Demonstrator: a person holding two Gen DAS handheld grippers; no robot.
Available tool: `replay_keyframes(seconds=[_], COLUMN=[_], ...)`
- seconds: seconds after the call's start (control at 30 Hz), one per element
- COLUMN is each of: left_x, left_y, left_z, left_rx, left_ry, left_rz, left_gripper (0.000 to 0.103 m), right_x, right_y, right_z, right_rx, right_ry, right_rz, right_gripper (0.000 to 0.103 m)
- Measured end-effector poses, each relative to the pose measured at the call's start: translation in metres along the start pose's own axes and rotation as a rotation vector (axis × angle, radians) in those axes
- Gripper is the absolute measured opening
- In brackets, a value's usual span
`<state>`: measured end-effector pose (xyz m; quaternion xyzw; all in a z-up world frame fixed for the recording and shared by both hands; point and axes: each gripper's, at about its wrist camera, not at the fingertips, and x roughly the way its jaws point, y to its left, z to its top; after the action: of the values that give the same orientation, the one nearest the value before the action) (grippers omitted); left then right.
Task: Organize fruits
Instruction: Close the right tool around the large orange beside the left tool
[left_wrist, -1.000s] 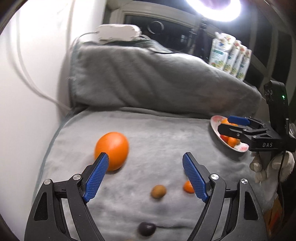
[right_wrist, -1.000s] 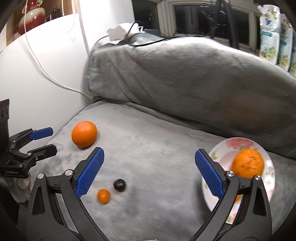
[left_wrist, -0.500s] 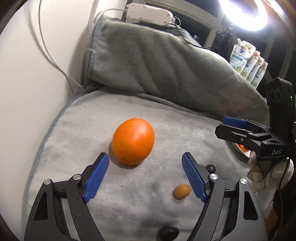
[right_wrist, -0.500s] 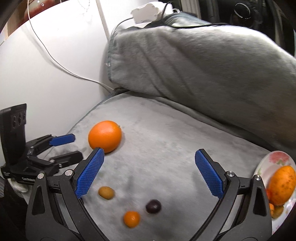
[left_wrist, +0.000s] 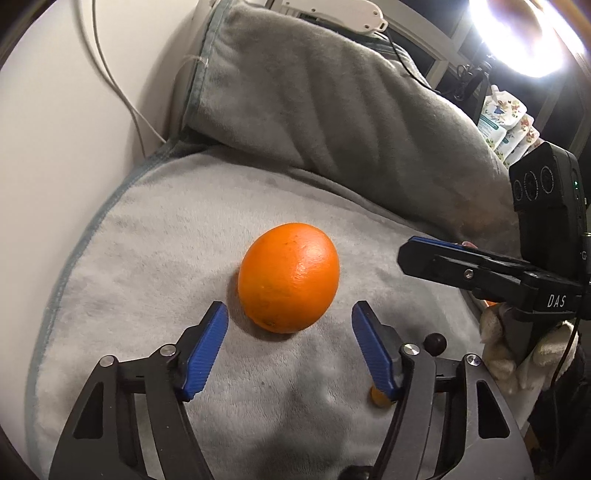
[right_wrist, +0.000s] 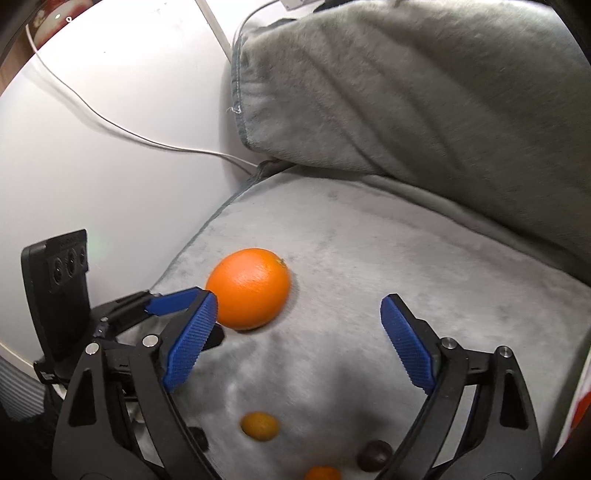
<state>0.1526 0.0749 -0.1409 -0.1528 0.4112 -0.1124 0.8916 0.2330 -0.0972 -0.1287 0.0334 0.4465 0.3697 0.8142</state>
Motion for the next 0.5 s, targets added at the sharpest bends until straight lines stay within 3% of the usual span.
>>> replay_keyframes(seconds=[0.2,0.5], left_x=[0.007,0.015], left_y=[0.004,0.006], left_z=[0.003,0.004], left_rx=[-0.017,-0.029], left_ry=[0.014,0.034], left_rz=[-0.022,-0.039], left_gripper=[0.068,0.062], right_x=[0.022,0.043], right_y=[-0.003,0.007], right_z=[0.005,0.007], right_rx=[0.063,0.060], right_ry=[0.043,0.087], right_rz=[0.083,0.119], right_gripper=[0.086,0.078])
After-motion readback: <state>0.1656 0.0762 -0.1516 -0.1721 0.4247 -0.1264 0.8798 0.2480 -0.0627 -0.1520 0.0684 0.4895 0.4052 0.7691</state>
